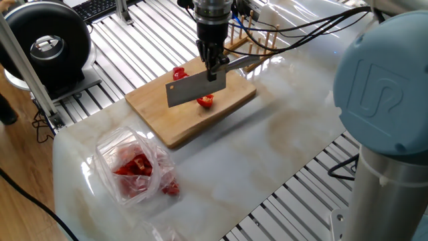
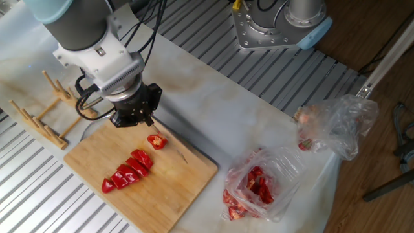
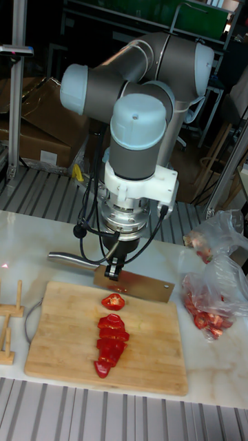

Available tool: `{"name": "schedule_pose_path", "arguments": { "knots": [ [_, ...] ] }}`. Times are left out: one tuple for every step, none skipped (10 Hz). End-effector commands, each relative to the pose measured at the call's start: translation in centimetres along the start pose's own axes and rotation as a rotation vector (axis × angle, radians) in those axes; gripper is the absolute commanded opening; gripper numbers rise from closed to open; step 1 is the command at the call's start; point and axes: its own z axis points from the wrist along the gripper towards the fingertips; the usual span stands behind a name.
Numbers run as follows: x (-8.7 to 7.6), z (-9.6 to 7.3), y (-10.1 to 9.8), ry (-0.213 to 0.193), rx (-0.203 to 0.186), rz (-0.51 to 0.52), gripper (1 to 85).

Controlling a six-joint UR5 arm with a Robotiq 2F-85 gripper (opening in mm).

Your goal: Chop the chili peppers

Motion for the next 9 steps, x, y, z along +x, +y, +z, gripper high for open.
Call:
{"name": "schedule_pose_path", "arguments": {
  "knots": [
    [-0.6, -0.9, -0.6, -0.035, 0.019, 0.061, 1.3],
    [-0.5, -1.4, -0.9, -0.022, 0.035, 0.081, 1.3],
    [-0.5, -2.1, -0.9, -0.012, 0.043, 0.124, 1.3],
    [-0.3, -2.9, -1.3, -0.003, 0.071, 0.171, 1.3],
    [-0.1, -3.6, -2.1, 0.002, 0.116, 0.221, 1.3],
    [-0.2, -4.0, -2.9, -0.023, 0.157, 0.324, 1.3],
    [0.5, -4.2, -3.4, -0.021, 0.183, 0.413, 1.3],
    [0.0, -4.1, -3.0, -0.052, 0.164, 0.542, 1.3],
    [0.1, -4.2, -3.8, -0.071, 0.189, 0.674, 1.3]
  ]
}}
